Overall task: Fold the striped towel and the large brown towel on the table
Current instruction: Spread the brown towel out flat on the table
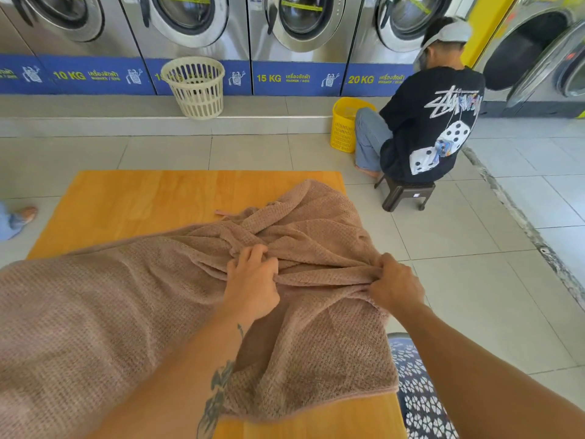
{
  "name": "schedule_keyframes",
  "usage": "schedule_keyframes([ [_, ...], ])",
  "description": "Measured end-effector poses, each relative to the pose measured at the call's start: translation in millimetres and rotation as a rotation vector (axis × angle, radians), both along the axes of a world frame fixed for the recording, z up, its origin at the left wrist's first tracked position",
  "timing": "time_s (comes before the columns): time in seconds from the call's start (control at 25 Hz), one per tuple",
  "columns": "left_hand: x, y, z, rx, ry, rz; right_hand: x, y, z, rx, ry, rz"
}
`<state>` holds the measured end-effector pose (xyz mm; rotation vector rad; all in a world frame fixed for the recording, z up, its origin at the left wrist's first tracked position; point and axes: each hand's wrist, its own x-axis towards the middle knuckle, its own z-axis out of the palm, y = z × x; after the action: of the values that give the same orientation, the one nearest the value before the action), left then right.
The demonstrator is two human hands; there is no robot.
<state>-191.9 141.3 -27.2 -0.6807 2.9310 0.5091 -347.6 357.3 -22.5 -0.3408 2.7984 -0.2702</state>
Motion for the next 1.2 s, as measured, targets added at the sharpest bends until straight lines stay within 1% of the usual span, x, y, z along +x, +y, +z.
schedule_keyframes([
  [0.08, 4.2, 16.1, -0.2, -0.077, 0.142, 0.040, 5.1, 10.3, 5.7, 0.042, 0.067, -0.033],
  [0.12, 9.3, 23.0, -1.0, -0.112, 0.198, 0.064, 11.4, 13.5, 8.3, 0.069, 0.101, -0.014],
  [0.2, 25.5, 35.5, -5.8, -0.173, 0.254, 0.100, 29.8, 16.6, 12.0, 0.024, 0.143, 0.128],
  [0.24, 37.0, 42.1, -10.3, -0.184, 0.231, 0.124, 42.3, 17.9, 9.6, -0.018, 0.114, 0.233],
  [0.28, 50.4, 50.4, -14.3, -0.172, 0.167, 0.161, 57.4, 20.5, 7.2, -0.048, 0.059, 0.336],
  [0.32, 64.0, 58.5, -18.7, -0.146, 0.082, 0.201, 74.1, 23.7, 2.1, -0.042, 0.004, 0.428],
  [0.36, 76.9, 67.1, -22.6, -0.111, -0.006, 0.240, 89.8, 28.4, -3.3, -0.011, -0.012, 0.507],
  [0.4, 88.6, 75.6, -24.9, -0.083, -0.077, 0.275, 101.7, 34.7, -8.8, 0.024, 0.014, 0.570],
  [0.48, 106.9, 88.0, -24.5, -0.046, -0.148, 0.336, 112.6, 44.9, -11.4, 0.052, 0.049, 0.621],
  [0.6, 126.2, 93.2, -14.9, 0.022, -0.185, 0.394, 105.3, 43.1, -1.6, -0.010, -0.127, 0.681],
  [0.68, 138.1, 90.9, -3.8, 0.146, -0.226, 0.395, 100.9, 30.0, 10.7, -0.109, -0.196, 0.693],
  [0.76, 146.2, 83.8, 11.3, 0.226, -0.228, 0.398, 98.7, 9.9, 24.0, -0.190, -0.193, 0.700],
  [0.84, 152.4, 72.1, 25.4, 0.258, -0.158, 0.435, 101.1, -12.2, 39.7, -0.207, -0.226, 0.736],
  [0.92, 158.6, 50.7, 40.2, 0.254, -0.082, 0.477, 103.8, -36.6, 50.4, -0.249, -0.294, 0.791],
  [1.0, 163.9, 20.7, 51.6, 0.251, -0.022, 0.512, 106.1, -62.2, 59.1, -0.275, -0.315, 0.863],
  [1.12, 172.3, -35.5, 68.2, 0.229, 0.009, 0.543, 114.5, -106.1, 67.5, -0.283, -0.329, 0.889],
  [1.2, 179.3, -75.4, 72.8, 0.222, 0.029, 0.574, 124.5, -139.2, 73.5, -0.307, -0.310, 0.857],
])
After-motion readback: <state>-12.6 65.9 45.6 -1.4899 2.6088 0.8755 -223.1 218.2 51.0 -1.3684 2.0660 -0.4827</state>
